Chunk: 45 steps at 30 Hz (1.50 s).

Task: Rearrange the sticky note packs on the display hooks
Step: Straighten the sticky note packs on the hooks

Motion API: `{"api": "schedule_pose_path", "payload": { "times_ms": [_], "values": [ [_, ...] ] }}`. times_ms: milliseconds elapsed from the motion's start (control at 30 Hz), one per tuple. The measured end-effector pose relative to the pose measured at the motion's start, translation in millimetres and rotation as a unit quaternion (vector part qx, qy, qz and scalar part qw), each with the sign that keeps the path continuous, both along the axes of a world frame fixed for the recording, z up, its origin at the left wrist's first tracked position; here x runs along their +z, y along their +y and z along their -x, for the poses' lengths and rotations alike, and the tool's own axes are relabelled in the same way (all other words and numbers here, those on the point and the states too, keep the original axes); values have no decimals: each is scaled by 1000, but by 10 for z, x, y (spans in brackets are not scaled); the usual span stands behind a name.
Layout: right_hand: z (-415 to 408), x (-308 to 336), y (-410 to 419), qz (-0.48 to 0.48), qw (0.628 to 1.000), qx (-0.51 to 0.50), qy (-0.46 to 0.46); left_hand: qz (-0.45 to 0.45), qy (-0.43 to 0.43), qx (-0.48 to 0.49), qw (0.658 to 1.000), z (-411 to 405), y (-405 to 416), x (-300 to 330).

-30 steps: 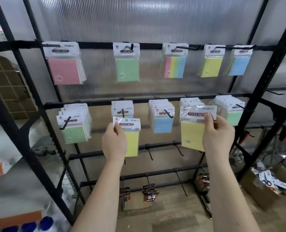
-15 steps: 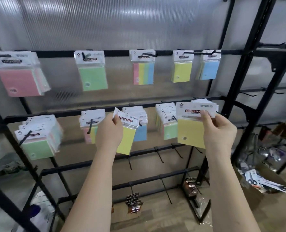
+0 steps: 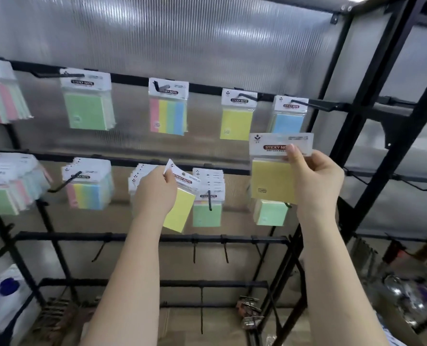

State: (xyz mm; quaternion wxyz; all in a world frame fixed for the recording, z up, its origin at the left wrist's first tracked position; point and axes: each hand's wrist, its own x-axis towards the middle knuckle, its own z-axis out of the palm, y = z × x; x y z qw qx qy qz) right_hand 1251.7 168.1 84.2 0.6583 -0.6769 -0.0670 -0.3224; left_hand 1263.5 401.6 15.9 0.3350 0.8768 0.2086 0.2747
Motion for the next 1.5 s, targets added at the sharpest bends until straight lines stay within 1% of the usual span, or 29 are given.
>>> {"api": "schedule_pose_path", "payload": {
  "times_ms": [100,200,333,433,633,867,1067,1267,1433,1500],
  "values": [
    [-126,83,-107,1,1000,22,-4,10,5,6,1000,-25,-143,0],
    [-232,132,-142,-18,999,43,-10,10,5,15,1000,-50,-203,20],
    [-344,213,-74,-33,996,76,-20,2,-2,36,999,-83,-176,41],
    [-405,308,30,-37,995,87,-24,-4,6,33,999,-110,-80,74],
    [-542,486,267,-49,995,80,-41,-21,-2,38,999,-186,128,172],
    [-701,485,427,-99,993,63,-17,-25,-14,7,1000,-276,222,227],
    [-780,443,502,-114,992,45,-11,-22,-22,-13,999,-308,282,256],
    [-952,382,557,-101,994,38,18,-24,-23,-27,999,-315,291,240],
    [-1297,437,620,-35,997,17,61,-15,-31,-30,999,-331,340,245],
    [-1433,464,651,-28,996,13,79,-8,-36,-27,999,-335,349,260]
  ]
}}
